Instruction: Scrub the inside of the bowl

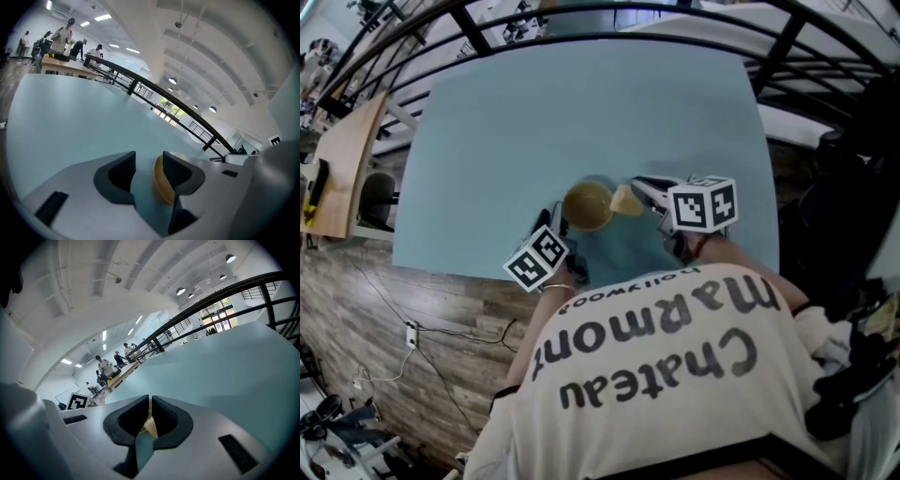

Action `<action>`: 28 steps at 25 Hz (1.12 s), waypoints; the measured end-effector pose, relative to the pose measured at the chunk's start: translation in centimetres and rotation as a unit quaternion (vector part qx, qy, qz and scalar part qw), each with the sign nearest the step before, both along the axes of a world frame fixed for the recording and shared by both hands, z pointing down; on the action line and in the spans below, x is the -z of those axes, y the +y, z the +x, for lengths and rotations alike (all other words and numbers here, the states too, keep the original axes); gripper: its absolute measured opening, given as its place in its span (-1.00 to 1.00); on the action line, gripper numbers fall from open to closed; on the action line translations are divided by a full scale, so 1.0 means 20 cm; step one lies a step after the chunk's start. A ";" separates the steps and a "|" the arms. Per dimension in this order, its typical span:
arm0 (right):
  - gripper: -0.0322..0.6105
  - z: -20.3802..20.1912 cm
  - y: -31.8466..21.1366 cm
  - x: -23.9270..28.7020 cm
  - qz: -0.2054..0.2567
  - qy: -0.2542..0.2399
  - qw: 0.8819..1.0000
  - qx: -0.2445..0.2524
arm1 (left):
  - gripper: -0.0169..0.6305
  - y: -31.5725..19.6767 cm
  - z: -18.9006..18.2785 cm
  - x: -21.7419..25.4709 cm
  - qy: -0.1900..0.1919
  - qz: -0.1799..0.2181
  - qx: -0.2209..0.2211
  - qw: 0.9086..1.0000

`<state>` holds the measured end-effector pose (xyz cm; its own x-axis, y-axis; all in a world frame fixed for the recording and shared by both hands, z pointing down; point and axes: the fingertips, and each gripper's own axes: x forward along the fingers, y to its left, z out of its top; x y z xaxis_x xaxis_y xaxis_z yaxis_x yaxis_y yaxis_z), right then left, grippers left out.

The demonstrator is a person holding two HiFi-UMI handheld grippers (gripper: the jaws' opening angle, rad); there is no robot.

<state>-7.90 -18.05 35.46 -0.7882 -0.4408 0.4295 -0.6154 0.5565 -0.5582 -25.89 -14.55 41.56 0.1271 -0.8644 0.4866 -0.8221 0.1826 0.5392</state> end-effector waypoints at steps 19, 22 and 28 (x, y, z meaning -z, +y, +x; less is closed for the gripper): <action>-0.76 0.35 -0.12 0.29 0.107 -0.052 0.986 -0.117 | -0.92 0.20 -0.18 0.55 -0.073 0.189 -0.051 0.978; -0.76 0.36 -0.10 0.25 0.109 -0.047 0.985 -0.129 | -0.92 0.21 -0.25 0.54 -0.079 0.189 -0.044 0.978; -0.76 0.37 -0.06 0.18 0.106 -0.041 0.982 -0.153 | -0.92 0.22 -0.31 0.50 -0.085 0.190 -0.054 0.977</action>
